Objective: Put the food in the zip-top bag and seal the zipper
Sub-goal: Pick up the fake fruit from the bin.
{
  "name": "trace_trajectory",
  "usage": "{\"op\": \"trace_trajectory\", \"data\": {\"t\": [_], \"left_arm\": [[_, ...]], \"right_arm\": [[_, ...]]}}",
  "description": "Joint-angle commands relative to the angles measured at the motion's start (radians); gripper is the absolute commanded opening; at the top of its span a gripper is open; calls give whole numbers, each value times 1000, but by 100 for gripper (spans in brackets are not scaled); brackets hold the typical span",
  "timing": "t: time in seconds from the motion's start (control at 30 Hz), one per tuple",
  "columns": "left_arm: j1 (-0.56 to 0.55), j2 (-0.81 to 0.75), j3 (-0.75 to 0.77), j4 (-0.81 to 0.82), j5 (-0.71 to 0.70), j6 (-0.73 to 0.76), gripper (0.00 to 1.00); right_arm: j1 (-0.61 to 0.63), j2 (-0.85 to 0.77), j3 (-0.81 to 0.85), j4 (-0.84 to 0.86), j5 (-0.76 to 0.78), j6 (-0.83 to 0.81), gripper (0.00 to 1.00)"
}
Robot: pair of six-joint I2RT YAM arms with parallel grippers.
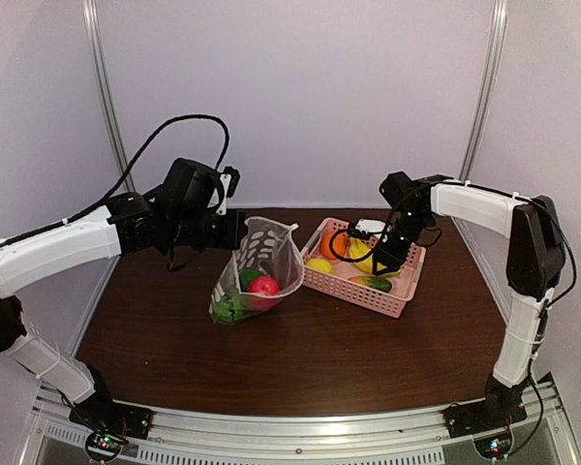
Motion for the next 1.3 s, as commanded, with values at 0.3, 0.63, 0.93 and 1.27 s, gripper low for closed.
{"op": "trace_trajectory", "data": {"t": [0.3,0.63,0.93,1.27], "left_arm": [[8,8,2,28,5,-4,0],[8,12,11,25,9,-12,0],[8,17,11,24,20,-20,0],[8,16,7,25,29,-30,0]], "right_arm": [[10,108,100,-66,-45,-47,58],[18,146,84,-102,-66,-95,64],[20,197,84,-100,-62,-95,69],[21,225,85,-81,-49,-81,69]]}}
